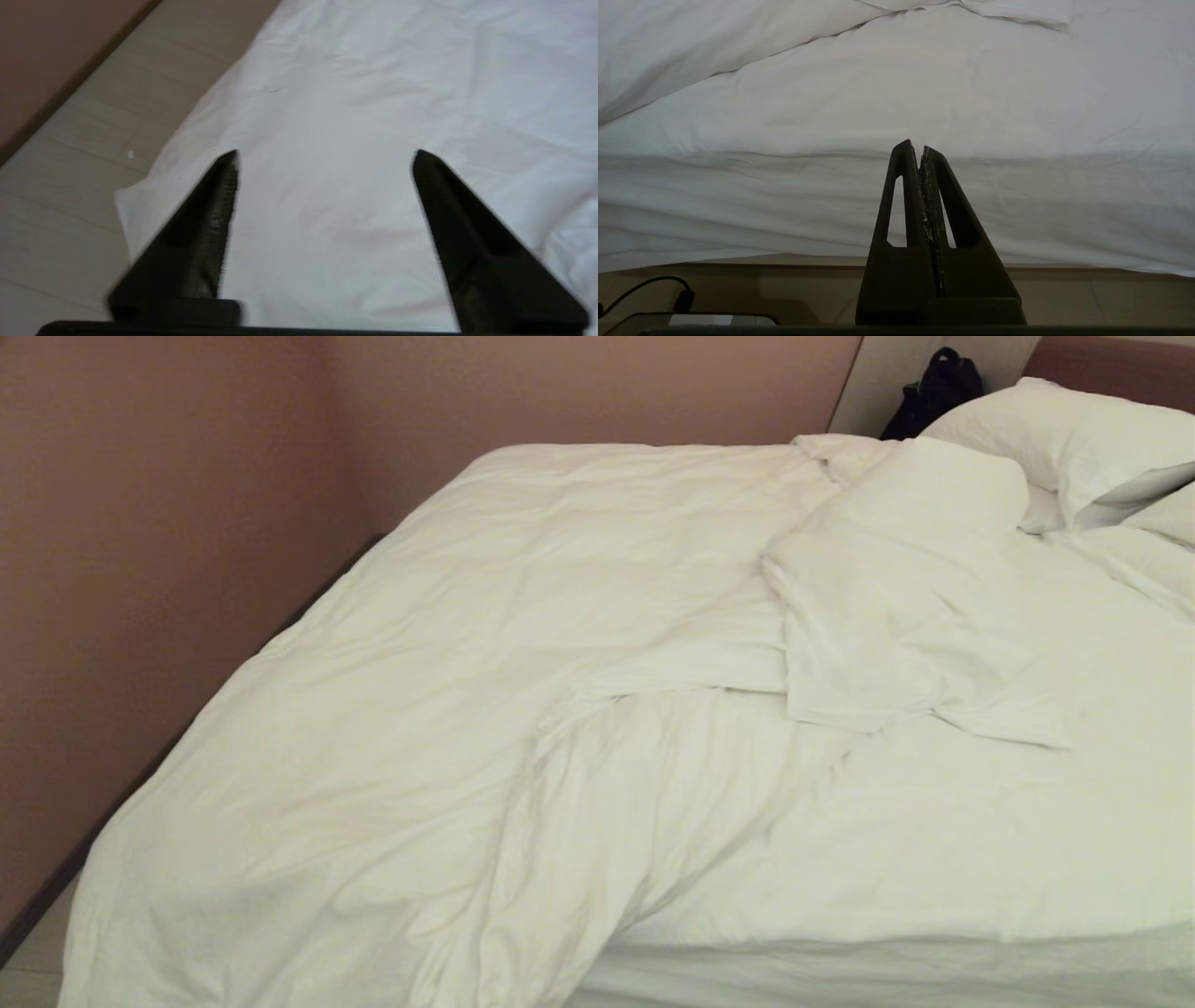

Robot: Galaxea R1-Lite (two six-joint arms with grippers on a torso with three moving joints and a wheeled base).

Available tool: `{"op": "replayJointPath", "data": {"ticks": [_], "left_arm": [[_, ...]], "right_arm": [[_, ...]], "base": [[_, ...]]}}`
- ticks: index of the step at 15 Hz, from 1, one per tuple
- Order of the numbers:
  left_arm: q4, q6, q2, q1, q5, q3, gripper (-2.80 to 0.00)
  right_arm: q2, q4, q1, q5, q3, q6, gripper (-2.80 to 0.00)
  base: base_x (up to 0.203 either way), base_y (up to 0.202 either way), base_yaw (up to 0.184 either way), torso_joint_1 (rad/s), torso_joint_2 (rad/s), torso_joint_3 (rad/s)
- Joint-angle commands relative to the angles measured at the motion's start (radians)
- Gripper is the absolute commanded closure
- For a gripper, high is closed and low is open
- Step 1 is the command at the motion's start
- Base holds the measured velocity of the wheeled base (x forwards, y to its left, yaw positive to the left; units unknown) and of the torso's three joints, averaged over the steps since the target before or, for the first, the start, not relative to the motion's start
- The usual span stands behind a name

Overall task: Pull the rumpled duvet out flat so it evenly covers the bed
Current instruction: Flatten the corners of the folded blanket

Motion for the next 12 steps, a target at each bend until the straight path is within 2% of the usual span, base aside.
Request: {"op": "replayJointPath", "data": {"ticks": [1, 3, 6, 8, 10, 12], "left_arm": [[-0.001, -0.001, -0.036, -0.036, -0.004, 0.02, 0.0], [0.0, 0.0, -0.045, -0.084, -0.016, 0.031, 0.0], [0.01, -0.001, -0.08, -0.17, -0.067, 0.087, 0.0], [0.011, 0.002, -0.096, -0.23, -0.066, 0.114, 0.0], [0.015, 0.002, -0.105, -0.245, -0.065, 0.121, 0.0], [0.038, 0.005, -0.148, -0.331, -0.064, 0.152, 0.0]], "right_arm": [[0.0, 0.0, 0.0, 0.0, 0.0, 0.0, 0.0], [0.0, 0.0, 0.0, 0.0, 0.0, -0.002, 0.0], [0.0, 0.0, 0.0, 0.0, 0.0, 0.0, 0.0], [0.0, 0.0, 0.0, 0.0, 0.0, 0.0, 0.0], [0.0, 0.0, 0.0, 0.0, 0.0, 0.0, 0.0], [0.0, 0.0, 0.0, 0.0, 0.0, 0.0, 0.0]], "base": [[0.0, 0.0, 0.0, 0.0, 0.0, 0.0], [0.0, 0.0, 0.0, 0.0, 0.0, 0.0], [0.0, 0.0, 0.0, 0.0, 0.0, 0.0], [0.0, 0.0, 0.0, 0.0, 0.0, 0.0], [0.0, 0.0, 0.0, 0.0, 0.0, 0.0], [0.0, 0.0, 0.0, 0.0, 0.0, 0.0]]}}
